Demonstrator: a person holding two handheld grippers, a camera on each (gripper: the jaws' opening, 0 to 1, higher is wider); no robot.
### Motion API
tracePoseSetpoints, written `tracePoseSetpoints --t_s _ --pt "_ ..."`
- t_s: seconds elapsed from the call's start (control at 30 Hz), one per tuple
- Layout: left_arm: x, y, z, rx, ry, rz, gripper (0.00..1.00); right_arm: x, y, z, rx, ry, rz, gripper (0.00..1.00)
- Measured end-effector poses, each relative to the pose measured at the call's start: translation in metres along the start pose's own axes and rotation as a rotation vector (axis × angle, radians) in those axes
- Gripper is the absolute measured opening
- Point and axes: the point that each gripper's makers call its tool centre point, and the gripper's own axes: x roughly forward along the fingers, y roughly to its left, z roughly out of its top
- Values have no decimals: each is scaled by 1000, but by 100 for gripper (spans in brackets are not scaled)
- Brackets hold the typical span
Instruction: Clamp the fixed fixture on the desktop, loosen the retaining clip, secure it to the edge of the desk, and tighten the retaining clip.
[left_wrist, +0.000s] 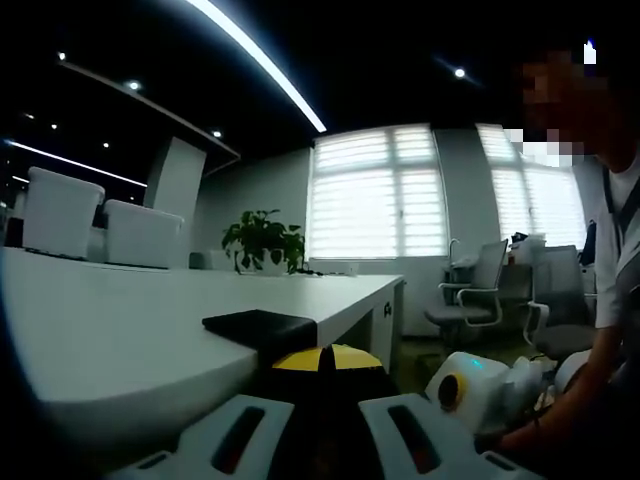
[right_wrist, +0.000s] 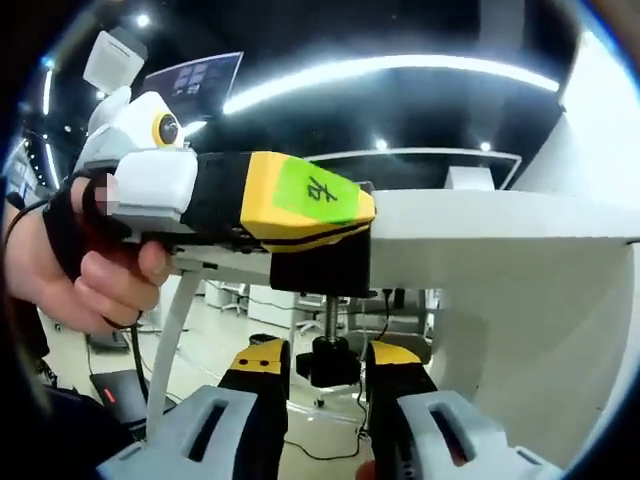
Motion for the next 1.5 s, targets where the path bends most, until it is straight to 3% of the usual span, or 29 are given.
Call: tracePoseSetpoints --t_s 0.43,0.57,0.77,0.83,1.1,1.3,1.4,1.5 --pt "0 -1 0 -3 -5 -5 1 -1 -2 6 0 -35 13 24" --pt "1 -2 0 -4 -7 -4 1 1 -2 6 6 -54 77 24" --pt "3 -4 -2 -4 8 -14 1 1 0 7 -22 -74 232 24" --pt "3 -3 -1 -13 3 -15 1 -1 1 7 10 -82 290 24" --pt "3 2 -1 -4 18 -17 1 4 2 6 18 -96 378 24" --pt "3 3 -1 -13 16 -13 1 -3 -2 1 -31 -56 272 28" --pt "4 -1 -1 -27 -2 -11 1 -15 -4 -7 92 -25 159 32" --pt "3 -2 -1 -28 -8 -9 1 -16 -2 -3 108 -26 119 31"
